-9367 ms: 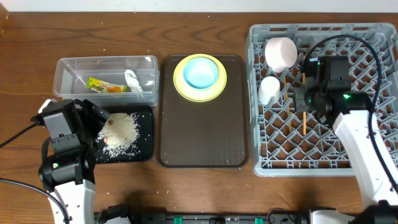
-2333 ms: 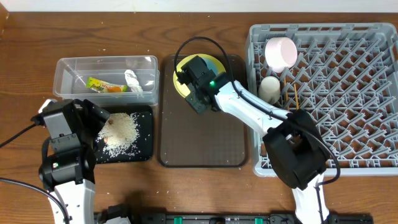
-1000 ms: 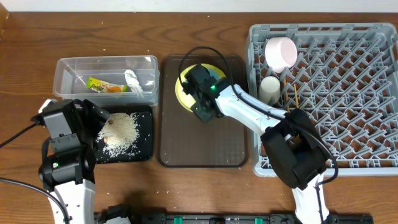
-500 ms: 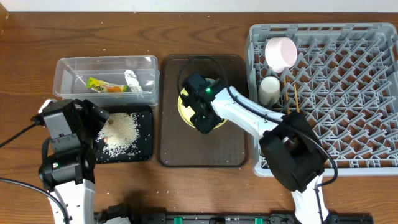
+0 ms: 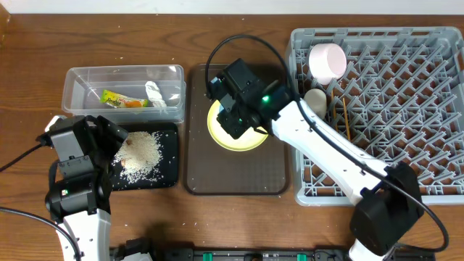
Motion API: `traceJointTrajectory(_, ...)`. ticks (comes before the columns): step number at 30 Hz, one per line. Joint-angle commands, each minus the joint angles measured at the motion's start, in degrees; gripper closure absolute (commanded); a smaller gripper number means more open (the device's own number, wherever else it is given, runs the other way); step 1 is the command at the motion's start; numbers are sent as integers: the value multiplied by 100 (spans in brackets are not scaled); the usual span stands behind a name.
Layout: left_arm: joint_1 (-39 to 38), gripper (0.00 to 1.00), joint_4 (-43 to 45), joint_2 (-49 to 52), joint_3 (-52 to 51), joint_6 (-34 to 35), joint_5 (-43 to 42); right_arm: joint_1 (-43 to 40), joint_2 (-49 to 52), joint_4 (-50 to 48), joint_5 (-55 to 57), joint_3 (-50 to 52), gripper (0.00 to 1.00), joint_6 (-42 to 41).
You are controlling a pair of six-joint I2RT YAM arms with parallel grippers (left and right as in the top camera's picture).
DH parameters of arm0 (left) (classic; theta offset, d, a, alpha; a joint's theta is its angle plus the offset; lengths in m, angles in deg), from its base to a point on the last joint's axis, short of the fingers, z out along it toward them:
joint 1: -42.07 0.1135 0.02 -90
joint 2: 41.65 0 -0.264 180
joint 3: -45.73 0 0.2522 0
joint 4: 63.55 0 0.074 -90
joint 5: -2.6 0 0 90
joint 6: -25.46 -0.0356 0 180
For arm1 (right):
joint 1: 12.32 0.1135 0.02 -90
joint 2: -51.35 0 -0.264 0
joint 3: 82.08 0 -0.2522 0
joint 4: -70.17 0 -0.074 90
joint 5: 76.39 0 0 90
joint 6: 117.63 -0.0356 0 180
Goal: Sort waste into correct bins and load items into the dishwasher rack
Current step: 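Close the right gripper on the blue bowl rim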
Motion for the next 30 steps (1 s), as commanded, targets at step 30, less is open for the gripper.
traceJointTrajectory(30,33,2,-13,2,101,48,72,61,1355,-332,297,-22,83,468)
